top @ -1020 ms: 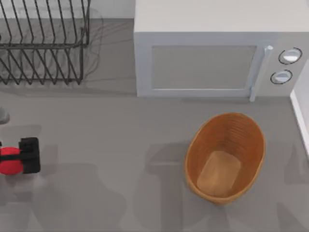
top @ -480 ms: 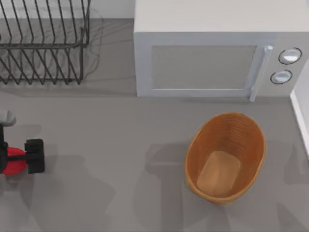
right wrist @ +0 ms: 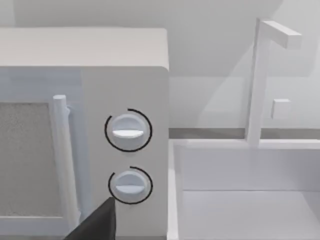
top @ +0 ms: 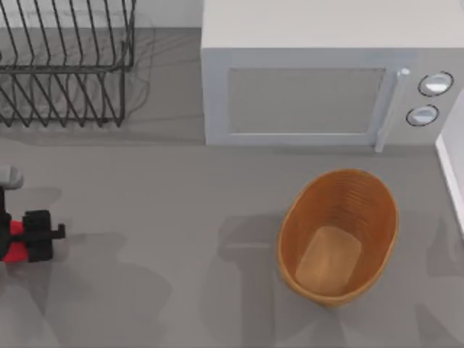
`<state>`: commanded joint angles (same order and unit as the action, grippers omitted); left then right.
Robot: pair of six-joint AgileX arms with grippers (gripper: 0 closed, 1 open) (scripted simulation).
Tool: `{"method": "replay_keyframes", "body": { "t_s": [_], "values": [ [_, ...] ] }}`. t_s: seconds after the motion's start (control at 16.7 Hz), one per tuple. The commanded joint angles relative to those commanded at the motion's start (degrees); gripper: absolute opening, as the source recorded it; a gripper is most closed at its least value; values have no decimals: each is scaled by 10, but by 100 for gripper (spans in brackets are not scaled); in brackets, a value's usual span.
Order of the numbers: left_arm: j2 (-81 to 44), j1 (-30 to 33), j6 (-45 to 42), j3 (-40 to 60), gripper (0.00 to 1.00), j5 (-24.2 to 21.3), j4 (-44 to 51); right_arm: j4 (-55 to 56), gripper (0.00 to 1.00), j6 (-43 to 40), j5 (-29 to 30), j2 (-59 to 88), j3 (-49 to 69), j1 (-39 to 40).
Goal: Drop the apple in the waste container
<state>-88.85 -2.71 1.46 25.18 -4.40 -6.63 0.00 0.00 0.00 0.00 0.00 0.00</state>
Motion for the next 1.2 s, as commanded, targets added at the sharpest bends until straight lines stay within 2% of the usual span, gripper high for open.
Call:
{"method": "replay_keyframes", "body": {
  "t_s": [0.36,0.84,0.9,1.2],
  "values": [
    [0,0,0,0,2,0,0,0,100,0,0,0,0,0],
    [0,0,0,0,0,0,0,0,100,0,0,0,0,0],
    [14,-7,-15,2,0,28,13,0,100,0,0,0,0,0],
    [34,-8,-14,48,0,29,80,0,100,0,0,0,0,0]
  ]
}}
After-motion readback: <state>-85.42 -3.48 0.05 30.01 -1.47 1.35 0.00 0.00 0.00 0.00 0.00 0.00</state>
